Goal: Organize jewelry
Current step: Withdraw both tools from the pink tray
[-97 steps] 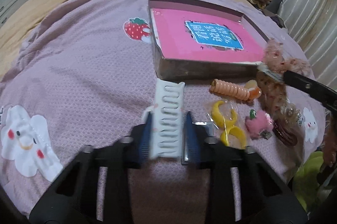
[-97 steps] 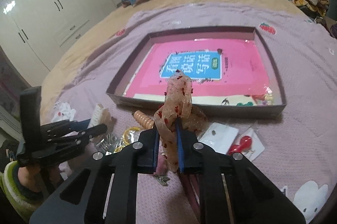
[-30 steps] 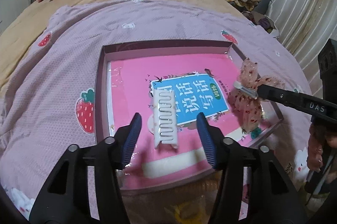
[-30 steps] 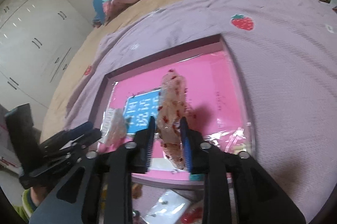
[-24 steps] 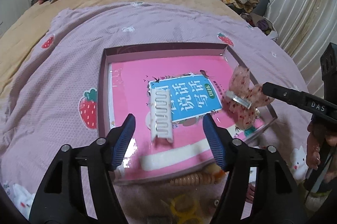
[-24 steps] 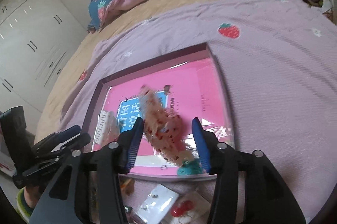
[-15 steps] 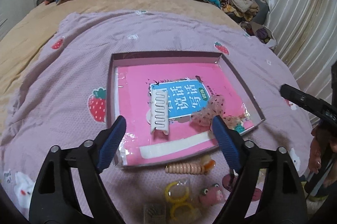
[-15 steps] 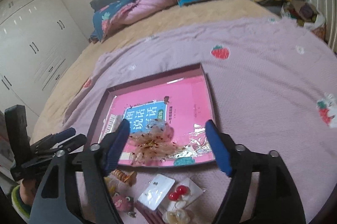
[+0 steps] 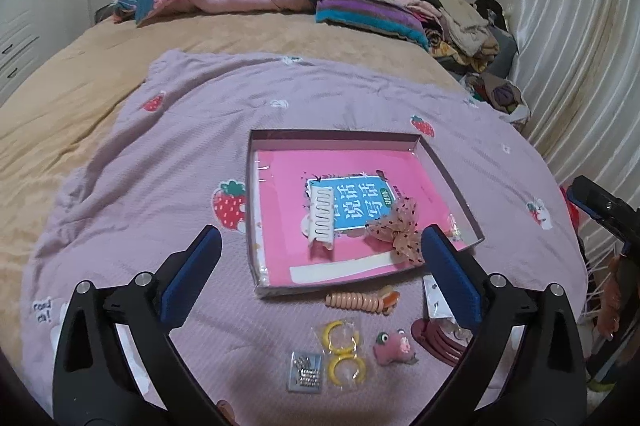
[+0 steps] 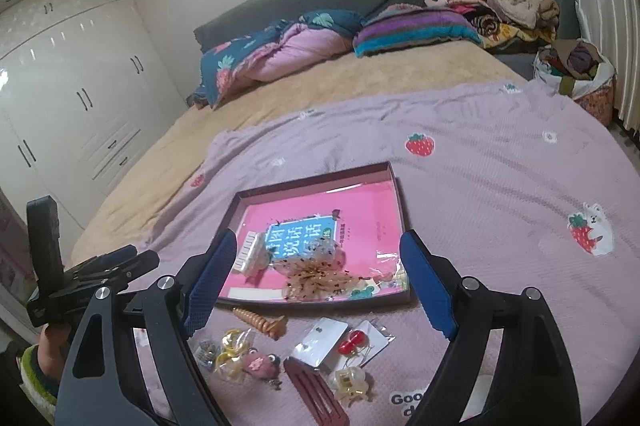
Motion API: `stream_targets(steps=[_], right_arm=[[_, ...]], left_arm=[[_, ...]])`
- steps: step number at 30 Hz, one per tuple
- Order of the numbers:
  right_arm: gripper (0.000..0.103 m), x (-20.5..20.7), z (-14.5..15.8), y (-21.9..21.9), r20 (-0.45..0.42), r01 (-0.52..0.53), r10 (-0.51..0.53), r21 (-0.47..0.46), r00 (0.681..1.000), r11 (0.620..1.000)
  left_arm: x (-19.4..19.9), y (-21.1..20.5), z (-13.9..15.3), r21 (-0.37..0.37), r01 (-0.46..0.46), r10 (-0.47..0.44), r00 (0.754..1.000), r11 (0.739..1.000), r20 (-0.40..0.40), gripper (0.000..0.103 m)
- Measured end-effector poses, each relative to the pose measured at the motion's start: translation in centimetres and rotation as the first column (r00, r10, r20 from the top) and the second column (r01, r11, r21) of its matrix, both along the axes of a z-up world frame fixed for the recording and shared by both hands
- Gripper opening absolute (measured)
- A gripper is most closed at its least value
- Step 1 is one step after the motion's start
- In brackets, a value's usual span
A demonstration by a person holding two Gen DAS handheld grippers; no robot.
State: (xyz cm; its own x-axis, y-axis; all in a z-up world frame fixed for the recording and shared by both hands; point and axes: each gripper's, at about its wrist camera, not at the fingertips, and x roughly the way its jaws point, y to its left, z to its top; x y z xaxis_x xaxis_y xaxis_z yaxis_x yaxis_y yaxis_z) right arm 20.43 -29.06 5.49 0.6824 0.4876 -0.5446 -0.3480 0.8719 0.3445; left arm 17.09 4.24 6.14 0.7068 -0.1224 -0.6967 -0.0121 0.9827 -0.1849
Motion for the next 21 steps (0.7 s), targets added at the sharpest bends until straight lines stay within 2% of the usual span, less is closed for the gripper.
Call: stream_targets(steps=[2, 10, 21], right_arm=[[0.089, -1.0, 0.7, -0.1, 0.030, -0.001, 0.001, -0.002, 1.000, 1.000], [0.091, -3.8, 2.9, 0.7, 0.098, -0.036, 0.037, -0.015, 0.995, 0.999], [0.091, -6.5, 2.4, 1.0, 0.091, -0.045, 0.050, -0.049, 0.995, 0.998]], left_arm=[[-0.7, 0.2, 0.3, 0.003, -0.007, 0.007, 1.000, 1.000, 0.007, 0.094], [-3.6, 1.1, 1.4, 0.005, -0.037, 0.037, 0.998, 0.999, 0.041, 0.094], [-7.0, 1.6, 0.7, 0.014, -0.046, 0.046, 0.998, 0.999, 0.046, 0.094]])
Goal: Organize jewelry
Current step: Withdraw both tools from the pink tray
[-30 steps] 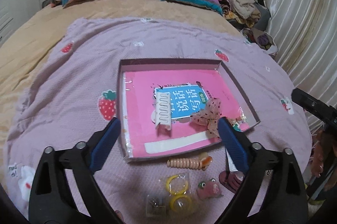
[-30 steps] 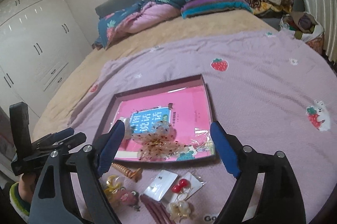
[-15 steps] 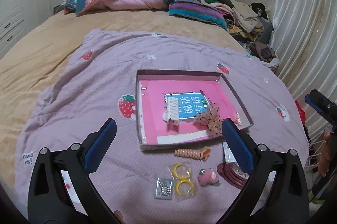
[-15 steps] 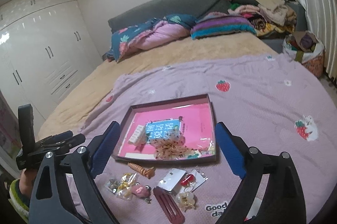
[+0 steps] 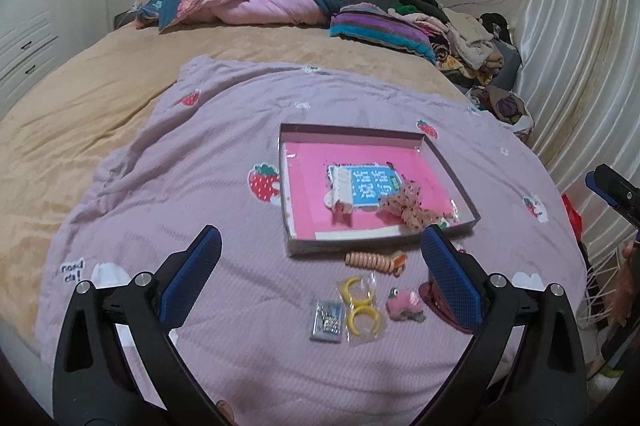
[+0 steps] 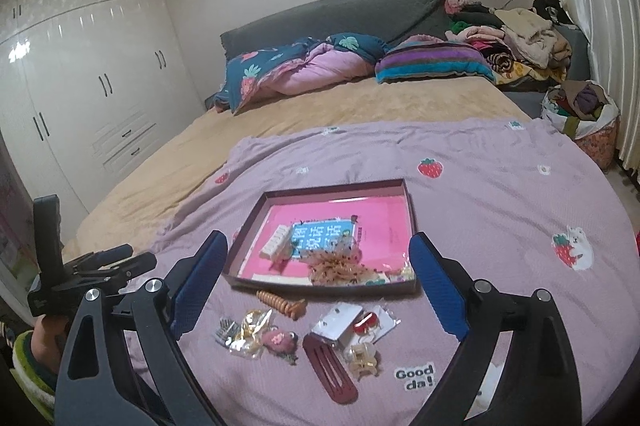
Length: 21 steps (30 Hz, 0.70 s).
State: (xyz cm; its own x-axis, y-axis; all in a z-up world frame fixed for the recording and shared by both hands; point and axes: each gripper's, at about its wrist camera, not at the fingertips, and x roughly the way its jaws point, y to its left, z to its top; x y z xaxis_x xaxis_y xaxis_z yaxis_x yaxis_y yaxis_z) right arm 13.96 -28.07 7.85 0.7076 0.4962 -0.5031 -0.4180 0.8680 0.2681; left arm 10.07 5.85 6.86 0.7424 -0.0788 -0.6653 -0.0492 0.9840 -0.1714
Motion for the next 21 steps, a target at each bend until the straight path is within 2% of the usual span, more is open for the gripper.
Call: stream_targets(steps=[6, 21], right_arm=[[0.091, -1.1, -1.7, 0.4, -0.022, -0.014, 0.013, -0.049, 1.000, 0.999], [0.091, -1.5, -7.2, 0.4, -0.133, -0.043, 0.028, -0.112, 0.991, 0.993]], left_arm=[[-1.2, -0.4, -1.1, 0.019, 0.022, -0.022, 1.000, 1.000, -0.011, 0.094], [-2.2, -2.3, -6.4, 0.042, 0.087, -0.081, 0.989, 0.995, -0.120, 0.094]])
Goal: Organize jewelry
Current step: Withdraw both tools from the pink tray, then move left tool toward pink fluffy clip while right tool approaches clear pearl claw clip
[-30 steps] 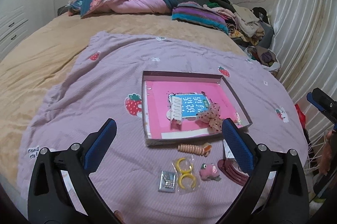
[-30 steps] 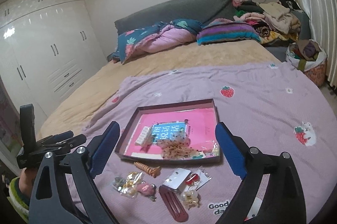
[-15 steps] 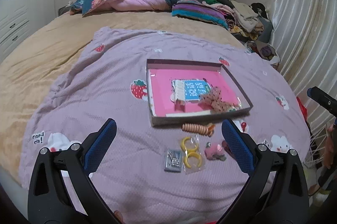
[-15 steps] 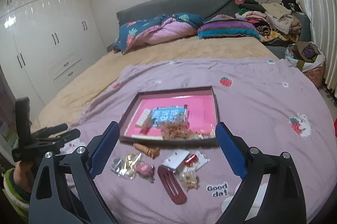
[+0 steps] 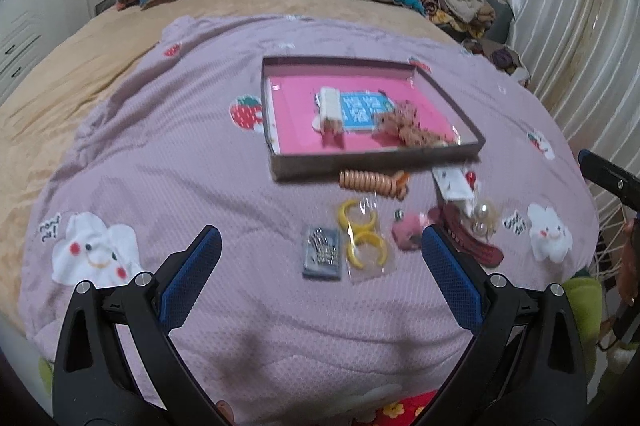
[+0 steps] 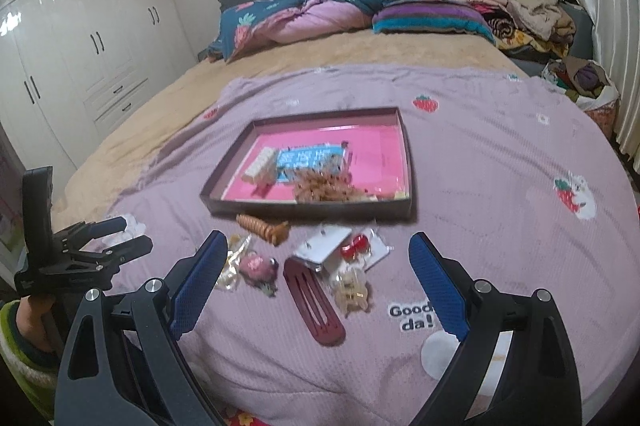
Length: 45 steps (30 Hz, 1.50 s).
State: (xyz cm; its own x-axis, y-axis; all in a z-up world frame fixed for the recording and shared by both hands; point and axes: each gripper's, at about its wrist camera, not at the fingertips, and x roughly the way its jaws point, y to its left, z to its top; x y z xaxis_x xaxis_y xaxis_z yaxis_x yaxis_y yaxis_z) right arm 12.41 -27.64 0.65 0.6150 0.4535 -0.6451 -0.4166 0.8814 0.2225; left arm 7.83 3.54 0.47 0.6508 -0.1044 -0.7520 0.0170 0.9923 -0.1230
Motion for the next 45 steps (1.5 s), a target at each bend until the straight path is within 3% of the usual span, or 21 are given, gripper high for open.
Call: stream_targets(steps=[16, 25, 37, 45], right_arm=[[0.091, -0.2, -4.0, -1.6, -0.072, 0.018, -0.021, -0.048, 0.997, 0.999], [0.091, 0.6, -5.7, -2.2, -0.106, 0.014, -0.020, -0.063, 0.994, 0.998], [0.075, 2.7, -8.8, -2.2, -0.193, -0.035, 0.026, -0.043, 0.981, 0.998], [0.069, 3.6, -9.8, -2.3, -0.226, -0.041, 0.032, -0.036, 0.974, 0.999]], left_arm=[[-0.5, -4.4, -3.7, -0.003, 0.125, -0.125, 0.989, 0.992, -0.074, 0.092], [0.2, -7.8, -4.3, 0.010, 0.238, -0.236, 0.969, 0.971, -0.078, 0.067], [3.7, -10.1, -5.4, 0.071, 0.301, -0.292, 0.950, 0.951, -0.113, 0.053], [5.8, -10.4, -6.7, 0.046, 0.302, -0.293, 0.945, 0.952, -0.148, 0.042]])
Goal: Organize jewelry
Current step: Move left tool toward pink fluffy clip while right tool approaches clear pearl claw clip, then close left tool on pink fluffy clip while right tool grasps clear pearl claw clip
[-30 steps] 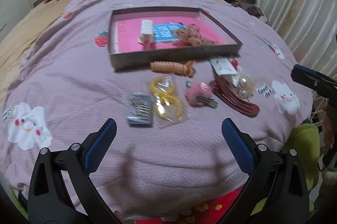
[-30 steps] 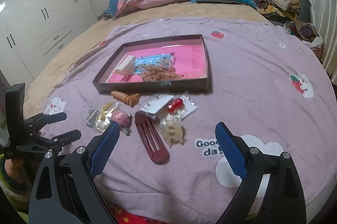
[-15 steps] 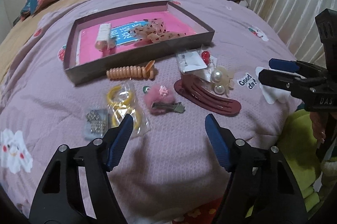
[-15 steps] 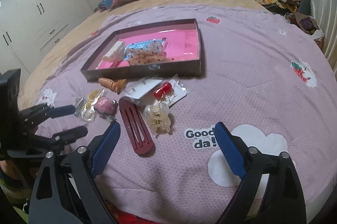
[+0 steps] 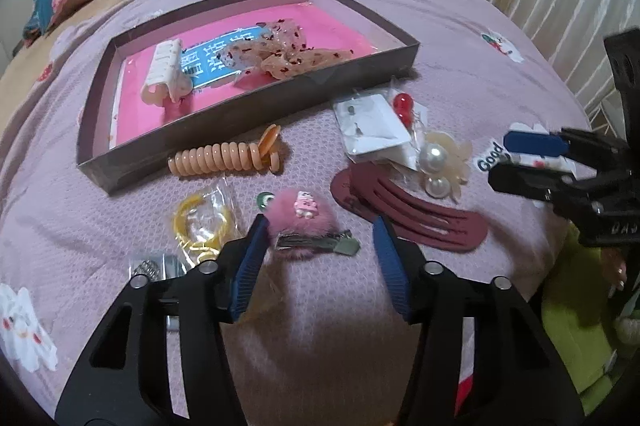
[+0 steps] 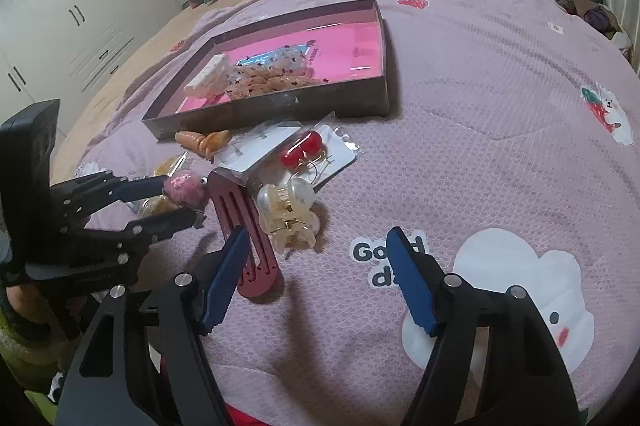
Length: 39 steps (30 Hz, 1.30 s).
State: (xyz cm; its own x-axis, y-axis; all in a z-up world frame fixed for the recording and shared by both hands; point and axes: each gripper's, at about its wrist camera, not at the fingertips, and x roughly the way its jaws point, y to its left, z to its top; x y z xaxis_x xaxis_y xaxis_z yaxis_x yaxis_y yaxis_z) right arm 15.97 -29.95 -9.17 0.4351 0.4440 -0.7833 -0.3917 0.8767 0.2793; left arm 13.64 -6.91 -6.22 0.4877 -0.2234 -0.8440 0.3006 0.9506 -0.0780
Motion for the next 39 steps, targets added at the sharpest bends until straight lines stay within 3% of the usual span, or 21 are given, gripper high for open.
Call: stream_targets(steps=[4, 9, 16, 18, 24, 39], right_arm=[[0.067, 0.3, -0.2, 0.5, -0.002, -0.015, 0.015, -0.010, 1.000, 1.000], [0.065, 0.7, -0.7, 1.9, -0.004, -0.048, 0.048, -0.036, 0.999, 0.998], [0.050, 1.6, -1.6, 3.8, -0.015, -0.074, 0.073, -0.069, 0.997, 0.995], [0.037, 1.9, -1.8, 4.2, -0.017, -0.076, 0.075, -0.075, 0.997, 0.994], [0.037, 1.6, -1.5, 3.9, 0.000, -0.058, 0.058, -0.054, 0.998, 0.997], [0.035, -0.2, 2.8, -0.8, 0.071, 0.047, -0.049, 0.025, 0.996, 0.999]], left_arm=[[0.9, 0.6, -0.2, -0.020, -0.019, 0.019, 1.000, 1.000, -0.016, 0.026], [1.4, 1.6, -0.2, -0.061, -0.034, 0.032, 0.999, 0.998, -0.027, 0.019], [0.8, 2.0, 0.4, -0.077, -0.038, 0.037, 0.999, 0.996, -0.014, 0.016], [0.6, 2.2, 0.6, -0.084, -0.041, 0.041, 0.999, 0.996, -0.011, 0.016], [0.1, 2.9, 1.4, -0.097, -0.053, 0.053, 0.999, 0.994, 0.002, 0.015], [0.2, 2.7, 4.8, -0.118, -0.029, 0.037, 0.997, 0.993, 0.066, 0.015]])
